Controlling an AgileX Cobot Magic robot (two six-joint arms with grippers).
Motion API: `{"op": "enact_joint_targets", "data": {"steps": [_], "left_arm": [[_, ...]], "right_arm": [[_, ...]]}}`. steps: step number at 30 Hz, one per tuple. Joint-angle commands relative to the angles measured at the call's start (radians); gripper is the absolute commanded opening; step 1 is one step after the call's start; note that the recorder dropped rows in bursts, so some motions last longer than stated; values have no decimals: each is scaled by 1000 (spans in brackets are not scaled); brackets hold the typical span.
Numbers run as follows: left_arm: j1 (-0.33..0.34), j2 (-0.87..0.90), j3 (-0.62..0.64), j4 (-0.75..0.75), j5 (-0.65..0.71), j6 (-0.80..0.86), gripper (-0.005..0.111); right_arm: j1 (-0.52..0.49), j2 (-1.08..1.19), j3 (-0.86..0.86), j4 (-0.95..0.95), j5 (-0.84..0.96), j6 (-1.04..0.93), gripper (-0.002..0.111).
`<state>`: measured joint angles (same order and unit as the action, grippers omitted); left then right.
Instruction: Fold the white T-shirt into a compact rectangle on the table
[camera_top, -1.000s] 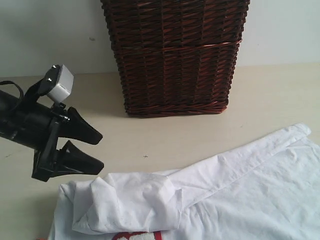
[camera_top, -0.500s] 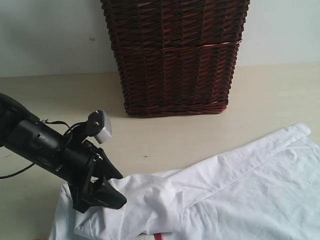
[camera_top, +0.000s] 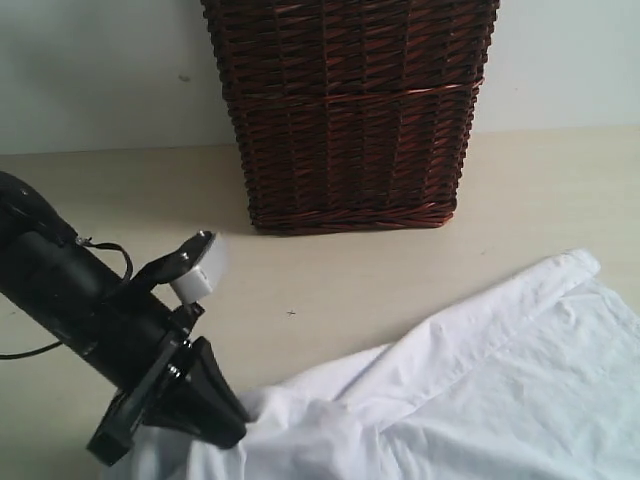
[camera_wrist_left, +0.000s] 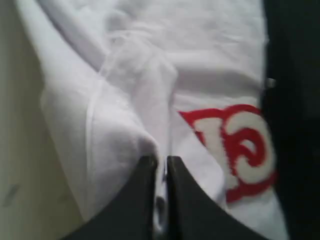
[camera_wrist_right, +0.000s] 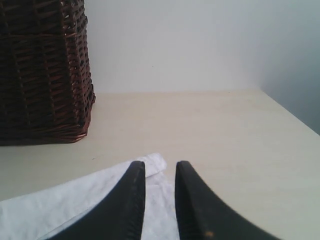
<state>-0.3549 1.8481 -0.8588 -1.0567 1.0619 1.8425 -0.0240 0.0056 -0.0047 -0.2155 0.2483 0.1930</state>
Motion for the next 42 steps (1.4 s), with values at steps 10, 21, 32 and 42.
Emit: {"op": "enact_joint_targets", "data": {"steps": [10,21,32,42], "left_arm": [[-5,-7,-2,-31,-203,-33,33],[-5,-7,-2,-52,-22,73,70],[-113,33,-2,-51,-233,256,51],[-159,71,-4,-51,-279,256,51]], "right_arm": [[1,-6,5,1,-5,-8,23],[1,-6,5,1,-5,-8,23],[1,-6,5,1,-5,-8,23],[1,-6,5,1,-5,-8,23]]}}
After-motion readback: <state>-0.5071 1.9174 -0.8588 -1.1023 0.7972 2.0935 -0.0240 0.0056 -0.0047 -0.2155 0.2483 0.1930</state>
